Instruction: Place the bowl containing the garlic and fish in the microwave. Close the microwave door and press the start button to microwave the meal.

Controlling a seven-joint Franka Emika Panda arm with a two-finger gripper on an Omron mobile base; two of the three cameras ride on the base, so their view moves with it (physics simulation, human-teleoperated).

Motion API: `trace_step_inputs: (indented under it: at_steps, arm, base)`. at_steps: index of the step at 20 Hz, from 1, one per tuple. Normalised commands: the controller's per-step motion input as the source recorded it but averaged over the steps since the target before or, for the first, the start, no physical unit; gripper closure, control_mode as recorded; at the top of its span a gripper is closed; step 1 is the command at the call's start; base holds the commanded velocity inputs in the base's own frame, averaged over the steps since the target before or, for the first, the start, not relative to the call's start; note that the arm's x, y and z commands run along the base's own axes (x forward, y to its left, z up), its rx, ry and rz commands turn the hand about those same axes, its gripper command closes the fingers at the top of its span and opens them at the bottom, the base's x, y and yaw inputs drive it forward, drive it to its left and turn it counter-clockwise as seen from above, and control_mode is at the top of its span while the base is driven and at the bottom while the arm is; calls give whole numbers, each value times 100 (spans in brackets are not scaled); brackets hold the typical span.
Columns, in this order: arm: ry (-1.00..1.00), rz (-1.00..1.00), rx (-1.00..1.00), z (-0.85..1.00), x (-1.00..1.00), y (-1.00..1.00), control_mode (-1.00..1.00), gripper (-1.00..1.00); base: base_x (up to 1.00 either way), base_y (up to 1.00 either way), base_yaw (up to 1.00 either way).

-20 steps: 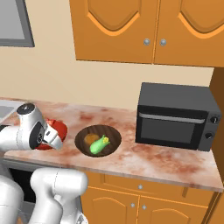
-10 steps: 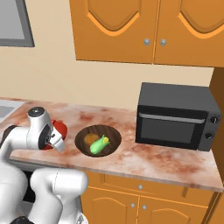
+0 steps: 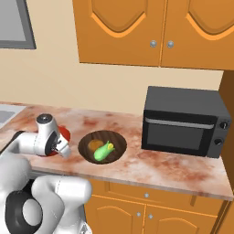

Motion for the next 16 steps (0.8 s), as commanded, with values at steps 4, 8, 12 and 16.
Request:
trace_step_inputs:
  at_steps: [4,8,12,16]
  arm:
    - [0,0,0,-34,43,1,-100,-100]
    - [0,0,0,-39,46,0,-100,-100]
    - [0,0,0,-31,45,3,-100,-100]
    - [2,0,0,-20,42,14,-100,-100]
  base:
    - [0,0,0]
    - [0,0,0]
    - [0,0,0]
    - [0,0,0]
